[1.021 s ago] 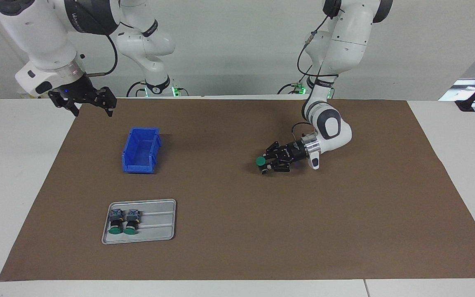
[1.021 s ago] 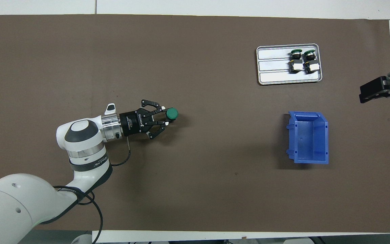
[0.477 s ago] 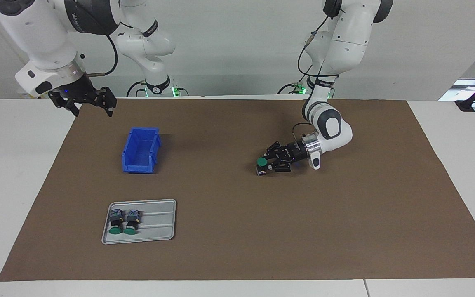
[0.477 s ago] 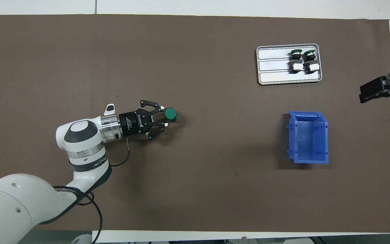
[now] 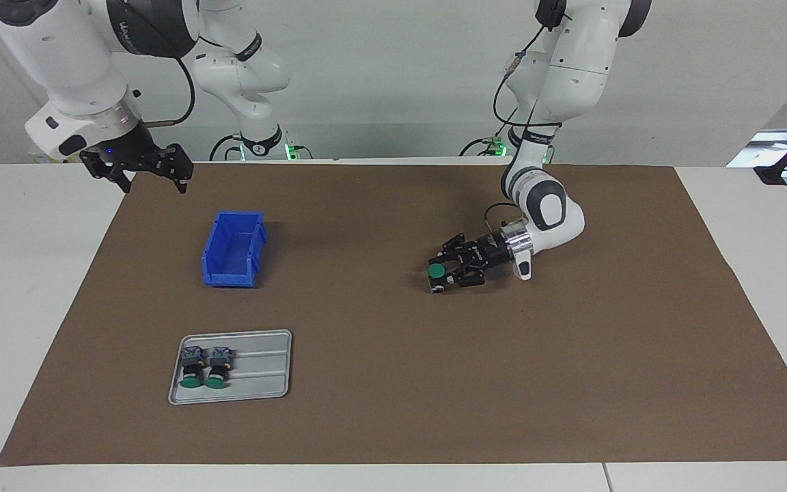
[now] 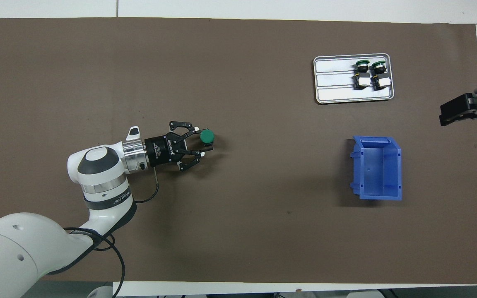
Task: Place and press button with both arms
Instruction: 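Open the left gripper and draw it back from the button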
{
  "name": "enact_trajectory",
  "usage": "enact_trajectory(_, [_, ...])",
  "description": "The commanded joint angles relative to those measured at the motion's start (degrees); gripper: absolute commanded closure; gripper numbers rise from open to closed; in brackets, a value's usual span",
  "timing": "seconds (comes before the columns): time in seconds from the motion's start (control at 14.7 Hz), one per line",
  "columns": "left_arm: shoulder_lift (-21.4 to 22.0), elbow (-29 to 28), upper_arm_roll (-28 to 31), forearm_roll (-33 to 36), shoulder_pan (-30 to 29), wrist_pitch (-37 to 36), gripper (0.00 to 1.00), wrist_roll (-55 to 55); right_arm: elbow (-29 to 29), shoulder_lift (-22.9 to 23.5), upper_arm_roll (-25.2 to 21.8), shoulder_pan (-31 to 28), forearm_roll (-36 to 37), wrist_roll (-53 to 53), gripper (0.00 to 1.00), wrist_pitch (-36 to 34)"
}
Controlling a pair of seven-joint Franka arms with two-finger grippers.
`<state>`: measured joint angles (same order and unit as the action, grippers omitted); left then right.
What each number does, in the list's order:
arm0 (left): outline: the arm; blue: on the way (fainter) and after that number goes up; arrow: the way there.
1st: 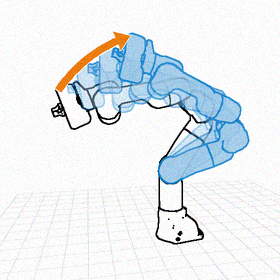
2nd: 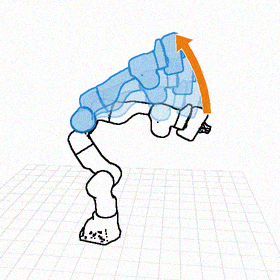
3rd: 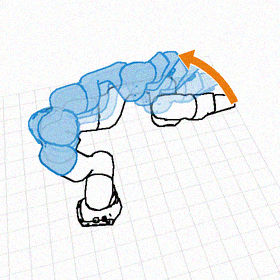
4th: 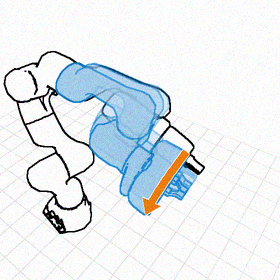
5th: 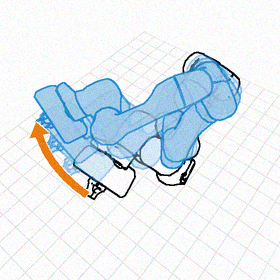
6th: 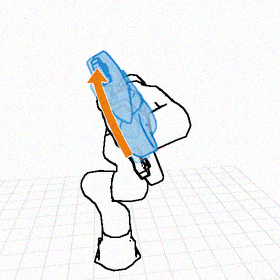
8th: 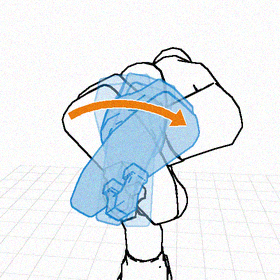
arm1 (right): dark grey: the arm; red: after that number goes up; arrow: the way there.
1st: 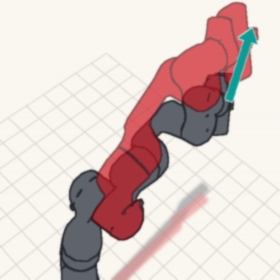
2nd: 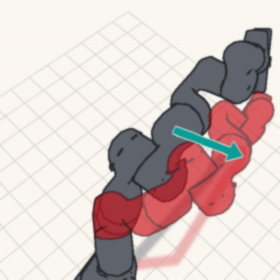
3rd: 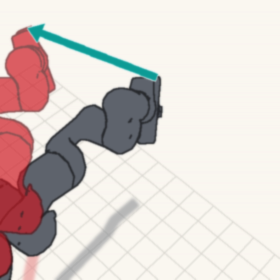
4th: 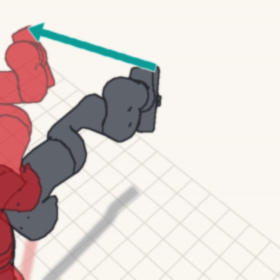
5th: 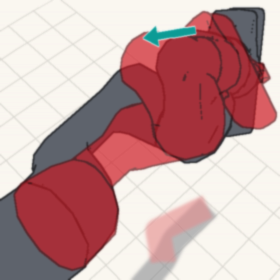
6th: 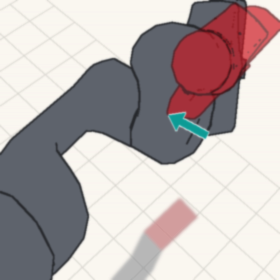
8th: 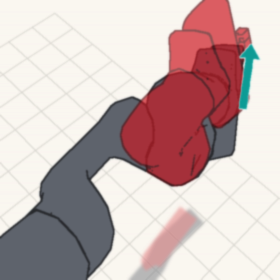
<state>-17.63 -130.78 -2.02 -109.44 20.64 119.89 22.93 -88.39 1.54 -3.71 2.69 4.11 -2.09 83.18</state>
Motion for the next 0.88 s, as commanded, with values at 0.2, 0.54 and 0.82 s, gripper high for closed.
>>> enact_trajectory(0.2, [2.51, -1.14, 0.09, -1.13, 0.19, 2.71, 0.0, 0.45, -1.43, -1.8, 0.72, 0.56, -0.25, -2.48, 0.01, -0.13])
enact_trajectory(0.54, [2.86, -0.53, 0.17, -0.96, 1.68, 4.83, 0.0, 0.97, -1.43, -1.8, 0.72, 0.65, -0.33, -2.75, 0.01, -0.13])
enact_trajectory(0.82, [4.62, -0.44, 0.35, -0.08, 1.59, 5.88, 0.0, 2.64, -1.25, -1.71, 1.6, 1.0, -0.33, -2.75, 0.01, -0.04])
